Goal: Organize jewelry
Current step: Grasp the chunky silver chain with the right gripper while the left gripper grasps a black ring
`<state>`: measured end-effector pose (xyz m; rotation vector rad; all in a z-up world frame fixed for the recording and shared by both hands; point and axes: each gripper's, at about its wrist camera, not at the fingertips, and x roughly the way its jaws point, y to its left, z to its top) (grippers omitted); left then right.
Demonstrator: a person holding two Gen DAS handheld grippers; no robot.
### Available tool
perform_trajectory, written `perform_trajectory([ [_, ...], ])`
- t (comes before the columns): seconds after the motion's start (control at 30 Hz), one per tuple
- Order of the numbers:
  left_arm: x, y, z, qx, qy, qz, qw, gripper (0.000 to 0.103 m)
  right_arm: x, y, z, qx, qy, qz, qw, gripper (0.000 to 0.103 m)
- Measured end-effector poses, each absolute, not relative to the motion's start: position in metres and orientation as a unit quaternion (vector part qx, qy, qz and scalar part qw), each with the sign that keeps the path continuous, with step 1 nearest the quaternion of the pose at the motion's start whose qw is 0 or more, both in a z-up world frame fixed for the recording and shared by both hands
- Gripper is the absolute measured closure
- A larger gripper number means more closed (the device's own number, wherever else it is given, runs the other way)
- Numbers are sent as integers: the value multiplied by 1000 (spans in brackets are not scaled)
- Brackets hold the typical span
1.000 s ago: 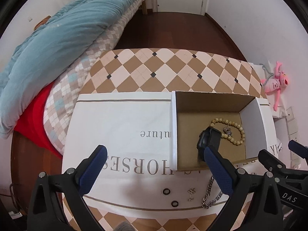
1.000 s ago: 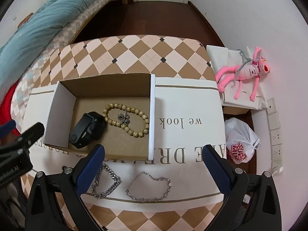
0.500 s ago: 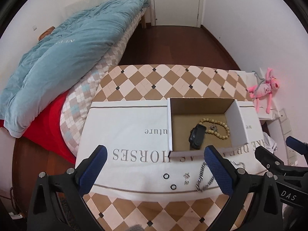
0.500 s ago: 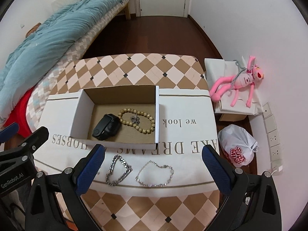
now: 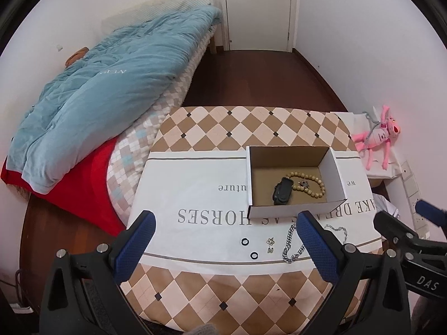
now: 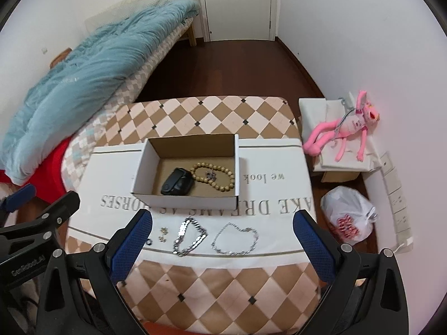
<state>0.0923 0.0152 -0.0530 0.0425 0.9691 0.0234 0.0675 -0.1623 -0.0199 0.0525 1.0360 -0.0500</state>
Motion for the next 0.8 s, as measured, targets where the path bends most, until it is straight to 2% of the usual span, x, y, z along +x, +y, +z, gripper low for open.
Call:
perform_trajectory([
  [0.1,93,18,-71,23,480,19,877,0,63,-168,-34,41,511,-29,858,1],
  [0.27,93,23,-125,36,524,34,850,0,59,-191,-94,100,563,-43,819,2],
  [0.4,92,33,-165,39,555,46,830,0,62,-196,-143,148,593,-22,792,28],
  [0.47,95,40,-182,40,570,55,819,0,69,-187,-159,147,598,-8,788,33],
  [0.53,97,45,-191,38,577,61,813,0,77,-174,-169,128,598,0,791,44],
  [0.8,105,57,-214,26,598,61,799,1,112,-129,-200,24,611,30,791,65],
])
